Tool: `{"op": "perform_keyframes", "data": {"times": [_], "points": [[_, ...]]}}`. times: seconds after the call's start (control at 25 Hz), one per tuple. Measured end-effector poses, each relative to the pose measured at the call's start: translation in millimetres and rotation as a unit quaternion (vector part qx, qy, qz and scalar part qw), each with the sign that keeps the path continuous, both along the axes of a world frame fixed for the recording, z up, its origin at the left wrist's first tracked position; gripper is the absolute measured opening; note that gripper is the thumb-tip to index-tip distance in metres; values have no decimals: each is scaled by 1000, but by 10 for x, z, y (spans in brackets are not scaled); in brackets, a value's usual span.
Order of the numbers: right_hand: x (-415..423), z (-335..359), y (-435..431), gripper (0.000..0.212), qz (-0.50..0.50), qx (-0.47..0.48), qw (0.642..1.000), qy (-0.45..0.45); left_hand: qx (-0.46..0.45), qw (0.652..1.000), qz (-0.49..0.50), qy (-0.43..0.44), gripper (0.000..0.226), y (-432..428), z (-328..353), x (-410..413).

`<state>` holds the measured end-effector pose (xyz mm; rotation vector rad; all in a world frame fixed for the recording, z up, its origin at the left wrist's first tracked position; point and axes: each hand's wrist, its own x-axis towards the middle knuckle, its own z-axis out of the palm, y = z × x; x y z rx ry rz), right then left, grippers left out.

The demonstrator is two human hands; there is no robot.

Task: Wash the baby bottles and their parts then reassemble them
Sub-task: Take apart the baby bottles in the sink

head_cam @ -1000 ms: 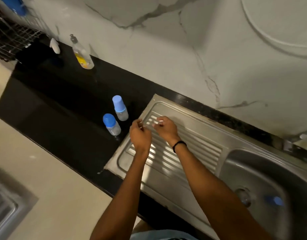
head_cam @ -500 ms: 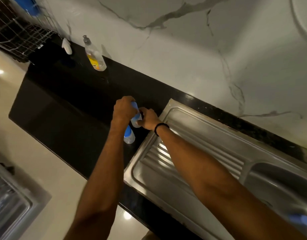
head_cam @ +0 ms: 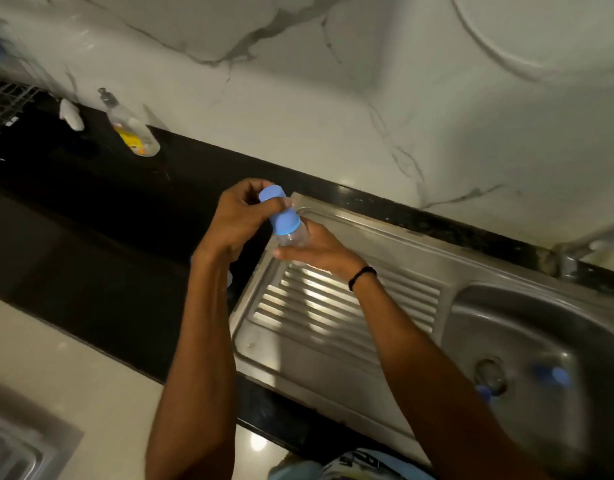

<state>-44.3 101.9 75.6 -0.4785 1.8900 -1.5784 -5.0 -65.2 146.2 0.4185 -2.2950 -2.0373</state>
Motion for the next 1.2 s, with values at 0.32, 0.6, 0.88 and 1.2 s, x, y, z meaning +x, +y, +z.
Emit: {"op": "perform_keyframes", "data": {"times": [0.32, 0.6, 0.88, 1.2], "points": [[865, -89, 1662, 27, -125, 28, 987, -94, 278, 958, -50, -50, 13, 2040, -426, 198], [1408, -248, 2915, 32, -220, 171, 960, 5, 156, 984, 58, -60, 11, 3545, -609, 649], [1858, -522, 4014, 39, -218, 263, 938, 63, 116, 989, 74, -57, 11, 4648, -897, 1125], [2035, -555, 4642, 31, -238, 260, 936, 15, 247, 960, -28, -132, 26, 4776, -1104, 1177]]}}
